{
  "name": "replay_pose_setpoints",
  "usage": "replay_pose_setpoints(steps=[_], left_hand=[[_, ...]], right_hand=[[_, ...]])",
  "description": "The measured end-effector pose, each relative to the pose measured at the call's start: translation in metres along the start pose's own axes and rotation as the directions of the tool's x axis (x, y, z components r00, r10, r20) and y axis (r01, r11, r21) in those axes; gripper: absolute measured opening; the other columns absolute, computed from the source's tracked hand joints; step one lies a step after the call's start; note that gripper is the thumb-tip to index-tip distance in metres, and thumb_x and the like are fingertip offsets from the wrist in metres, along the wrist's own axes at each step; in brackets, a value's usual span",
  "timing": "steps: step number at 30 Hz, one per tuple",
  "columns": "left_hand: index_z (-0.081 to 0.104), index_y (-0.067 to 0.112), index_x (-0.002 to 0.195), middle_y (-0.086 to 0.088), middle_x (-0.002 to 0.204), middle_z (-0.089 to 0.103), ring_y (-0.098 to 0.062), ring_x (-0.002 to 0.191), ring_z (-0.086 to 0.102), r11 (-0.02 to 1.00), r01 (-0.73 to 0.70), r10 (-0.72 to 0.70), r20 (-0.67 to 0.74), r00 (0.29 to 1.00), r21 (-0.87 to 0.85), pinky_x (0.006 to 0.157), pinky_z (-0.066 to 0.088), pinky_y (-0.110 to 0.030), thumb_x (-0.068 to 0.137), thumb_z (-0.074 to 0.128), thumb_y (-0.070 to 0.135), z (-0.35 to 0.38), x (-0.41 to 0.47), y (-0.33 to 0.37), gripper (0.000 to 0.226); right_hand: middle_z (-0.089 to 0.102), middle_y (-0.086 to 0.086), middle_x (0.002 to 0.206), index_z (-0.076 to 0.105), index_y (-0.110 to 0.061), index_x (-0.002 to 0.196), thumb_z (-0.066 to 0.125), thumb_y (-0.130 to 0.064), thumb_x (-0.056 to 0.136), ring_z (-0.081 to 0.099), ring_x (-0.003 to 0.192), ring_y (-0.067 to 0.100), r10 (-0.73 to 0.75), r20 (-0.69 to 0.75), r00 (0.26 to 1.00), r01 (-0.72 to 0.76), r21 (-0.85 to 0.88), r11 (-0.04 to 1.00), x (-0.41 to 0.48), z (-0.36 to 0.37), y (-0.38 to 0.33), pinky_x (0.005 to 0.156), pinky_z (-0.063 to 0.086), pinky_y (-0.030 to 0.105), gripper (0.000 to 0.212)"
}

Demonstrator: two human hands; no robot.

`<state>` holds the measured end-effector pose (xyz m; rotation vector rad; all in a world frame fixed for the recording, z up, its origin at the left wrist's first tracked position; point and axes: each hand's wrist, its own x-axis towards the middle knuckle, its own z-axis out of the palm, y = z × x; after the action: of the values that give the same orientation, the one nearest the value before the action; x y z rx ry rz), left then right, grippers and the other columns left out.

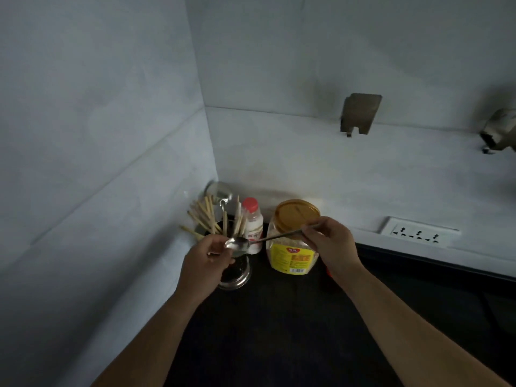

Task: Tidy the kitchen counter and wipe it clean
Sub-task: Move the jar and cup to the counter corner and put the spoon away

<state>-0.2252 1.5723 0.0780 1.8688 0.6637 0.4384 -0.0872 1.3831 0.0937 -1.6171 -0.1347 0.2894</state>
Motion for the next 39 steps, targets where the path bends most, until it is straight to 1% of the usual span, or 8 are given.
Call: replay_pose_setpoints(steps=[3,9,13,16,23,29,35,39], left_hand=[[0.065,0.025,0.086,0.001,0.082,0.069,-0.004,0.066,0.068,0.998,-0.059,0.061,-0.091,0.994,0.021,0.066,0.053,-0.025,0.083,0.065,0.016,-0.019,0.015,0.021,0.010],[0.064,0.031,0.084,0.002,0.078,0.068,-0.019,0.075,0.068,0.968,-0.159,0.183,-0.114,0.976,0.197,0.073,0.056,-0.039,0.082,0.063,0.031,-0.058,0.052,0.065,0.003],[0.064,0.023,0.088,-0.004,0.084,0.065,-0.015,0.072,0.061,0.864,-0.225,0.313,-0.132,0.940,0.450,0.065,0.048,-0.030,0.086,0.056,0.015,-0.065,0.060,0.081,0.012],[0.066,0.019,0.092,-0.002,0.084,0.065,-0.006,0.069,0.058,0.837,-0.238,0.351,-0.150,0.924,0.493,0.060,0.045,-0.023,0.087,0.055,0.013,-0.069,0.065,0.081,0.014],[0.068,0.018,0.094,-0.007,0.086,0.069,-0.017,0.070,0.062,0.748,-0.261,0.439,-0.162,0.884,0.610,0.067,0.053,-0.034,0.085,0.058,0.012,-0.069,0.074,0.064,0.015],[0.070,0.016,0.093,-0.005,0.081,0.067,-0.016,0.066,0.059,0.668,-0.277,0.429,-0.054,0.901,0.691,0.058,0.044,-0.025,0.085,0.060,0.010,-0.043,0.073,0.041,0.014],[0.069,0.020,0.095,0.002,0.090,0.068,-0.012,0.078,0.063,0.651,-0.345,0.303,0.186,0.935,0.676,0.068,0.052,-0.026,0.084,0.059,0.012,-0.006,0.078,0.000,0.017],[0.068,0.019,0.093,0.002,0.088,0.067,-0.007,0.074,0.060,0.650,-0.364,0.275,0.241,0.931,0.667,0.062,0.044,-0.013,0.085,0.060,0.011,-0.002,0.085,-0.011,0.014]], right_hand=[[0.070,0.000,0.084,0.065,-0.022,0.078,0.074,-0.011,0.074,0.065,0.079,0.013,-0.089,0.105,0.990,0.115,-0.270,0.956,0.015,0.007,-0.009,0.070,0.051,0.025,0.015],[0.067,-0.005,0.086,0.065,-0.024,0.088,0.067,-0.016,0.076,0.062,0.079,0.009,-0.267,0.263,0.927,0.369,-0.516,0.773,0.045,0.014,-0.030,0.067,0.046,0.020,0.014],[0.055,0.000,0.114,0.058,-0.021,0.109,0.065,-0.027,0.078,0.051,0.105,0.018,-0.273,0.417,0.867,0.498,-0.735,0.459,0.065,0.018,-0.018,0.081,0.039,0.027,0.032],[0.044,0.000,0.131,0.046,-0.024,0.124,0.060,-0.040,0.081,0.039,0.122,0.021,-0.263,0.473,0.841,0.535,-0.797,0.279,0.068,0.024,0.001,0.095,0.030,0.035,0.048],[0.035,-0.002,0.140,0.033,-0.029,0.135,0.057,-0.044,0.080,0.031,0.128,0.021,-0.337,0.484,0.808,0.559,-0.811,0.175,0.069,0.020,0.027,0.092,0.029,0.044,0.062],[0.036,-0.003,0.139,0.031,-0.033,0.136,0.056,-0.046,0.080,0.032,0.126,0.021,-0.375,0.477,0.795,0.572,-0.796,0.197,0.075,0.019,0.035,0.094,0.029,0.043,0.063],[0.042,-0.002,0.134,0.037,-0.033,0.133,0.063,-0.045,0.071,0.039,0.122,0.024,-0.359,0.485,0.797,0.574,-0.794,0.202,0.074,0.015,0.031,0.090,0.033,0.043,0.068],[0.042,-0.004,0.135,0.036,-0.036,0.132,0.061,-0.046,0.071,0.036,0.123,0.022,-0.359,0.488,0.796,0.580,-0.786,0.216,0.074,0.016,0.031,0.091,0.032,0.042,0.067]])
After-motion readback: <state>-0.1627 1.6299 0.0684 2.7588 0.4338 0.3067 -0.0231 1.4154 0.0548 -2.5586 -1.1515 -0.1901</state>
